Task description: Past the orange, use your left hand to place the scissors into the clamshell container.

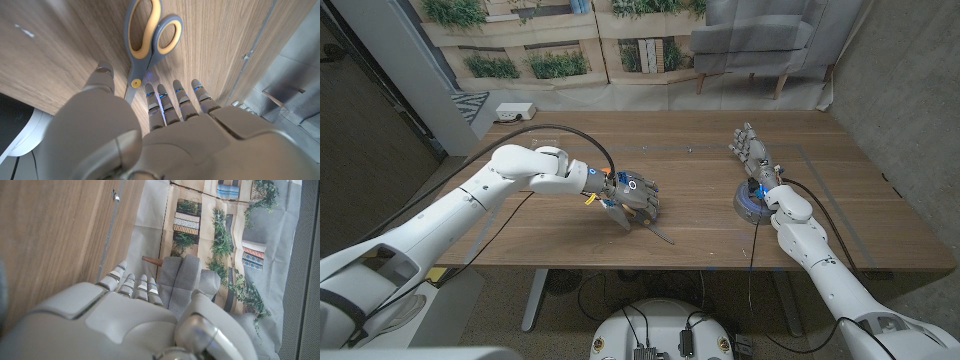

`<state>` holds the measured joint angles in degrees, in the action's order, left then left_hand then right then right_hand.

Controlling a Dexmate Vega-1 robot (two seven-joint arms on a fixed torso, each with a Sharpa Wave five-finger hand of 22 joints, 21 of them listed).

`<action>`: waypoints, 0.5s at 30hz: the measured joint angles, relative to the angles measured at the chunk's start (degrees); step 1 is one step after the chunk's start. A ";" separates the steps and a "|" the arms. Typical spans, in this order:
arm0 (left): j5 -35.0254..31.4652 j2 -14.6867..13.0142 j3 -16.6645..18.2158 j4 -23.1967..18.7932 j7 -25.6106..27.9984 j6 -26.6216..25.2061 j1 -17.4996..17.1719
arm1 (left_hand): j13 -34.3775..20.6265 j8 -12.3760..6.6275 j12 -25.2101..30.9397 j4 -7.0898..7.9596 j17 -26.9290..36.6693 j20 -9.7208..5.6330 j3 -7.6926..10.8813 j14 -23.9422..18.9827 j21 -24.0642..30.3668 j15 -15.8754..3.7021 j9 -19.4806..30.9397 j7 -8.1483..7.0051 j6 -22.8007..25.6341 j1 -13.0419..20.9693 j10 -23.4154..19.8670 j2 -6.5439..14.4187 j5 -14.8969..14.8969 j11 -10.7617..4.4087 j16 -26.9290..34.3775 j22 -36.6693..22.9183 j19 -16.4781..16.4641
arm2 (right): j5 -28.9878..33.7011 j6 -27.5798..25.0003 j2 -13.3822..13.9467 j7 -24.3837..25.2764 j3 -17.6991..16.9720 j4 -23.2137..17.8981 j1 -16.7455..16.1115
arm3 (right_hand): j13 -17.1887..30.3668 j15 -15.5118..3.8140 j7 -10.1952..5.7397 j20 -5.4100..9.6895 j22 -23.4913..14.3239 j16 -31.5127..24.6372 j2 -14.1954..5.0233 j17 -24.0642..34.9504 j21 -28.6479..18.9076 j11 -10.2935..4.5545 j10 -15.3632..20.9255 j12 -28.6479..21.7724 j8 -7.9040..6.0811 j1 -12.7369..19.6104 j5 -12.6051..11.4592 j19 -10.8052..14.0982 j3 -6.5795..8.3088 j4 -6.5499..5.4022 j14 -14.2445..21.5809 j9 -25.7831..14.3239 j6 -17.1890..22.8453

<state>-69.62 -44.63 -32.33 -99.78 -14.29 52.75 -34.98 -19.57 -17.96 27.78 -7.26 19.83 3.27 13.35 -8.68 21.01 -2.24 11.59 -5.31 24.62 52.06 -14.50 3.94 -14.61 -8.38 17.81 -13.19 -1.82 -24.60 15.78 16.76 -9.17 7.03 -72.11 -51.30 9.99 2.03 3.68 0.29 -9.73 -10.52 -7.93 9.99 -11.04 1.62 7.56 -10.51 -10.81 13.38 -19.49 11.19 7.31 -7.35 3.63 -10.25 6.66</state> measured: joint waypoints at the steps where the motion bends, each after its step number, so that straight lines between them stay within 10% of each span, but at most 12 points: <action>1: -0.14 -0.02 -0.04 0.01 0.24 -0.03 0.01 | 0.00 0.00 0.00 0.00 0.00 0.00 0.00 0.00 0.00 0.00 0.00 -0.18 0.18 0.09 0.00 0.09 0.00 0.00 0.00 0.00 0.00 | 0.00 0.00 0.00 0.00 0.00 0.00 0.00 | 0.00 0.00 0.00 0.00 0.00 0.00 0.00 0.00 0.00 0.00 0.00 0.00 0.00 0.00 0.00 0.00 0.10 0.10 0.00 0.00 0.00; 15: -3.04 -0.60 -2.12 0.42 4.38 -1.27 0.68 | -0.52 0.01 0.50 -0.24 0.27 0.00 0.24 -0.63 0.00 0.01 0.00 -0.32 0.31 1.07 -0.32 0.13 0.66 -0.31 0.21 0.01 0.01 | -0.19 -0.03 0.13 -0.17 -0.10 0.22 -0.05 | 0.00 0.00 0.00 0.27 0.00 0.00 0.00 0.00 0.00 0.00 0.00 0.00 0.00 0.00 0.00 0.27 0.23 0.24 0.00 0.00 0.00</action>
<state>-72.65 -45.23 -34.45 -99.36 -9.91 51.48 -34.30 -20.09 -17.95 28.29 -7.50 20.10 3.27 13.59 -9.31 21.01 -2.23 11.59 -5.63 24.93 53.13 -14.82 4.07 -13.95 -8.69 18.01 -13.18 -1.81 -24.79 15.75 16.89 -9.34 6.94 -71.89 -51.35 9.99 2.03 3.68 0.56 -9.73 -10.52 -7.93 9.99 -11.04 1.63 7.55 -10.51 -10.81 13.38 -19.49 11.46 7.54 -7.11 3.63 -10.25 6.66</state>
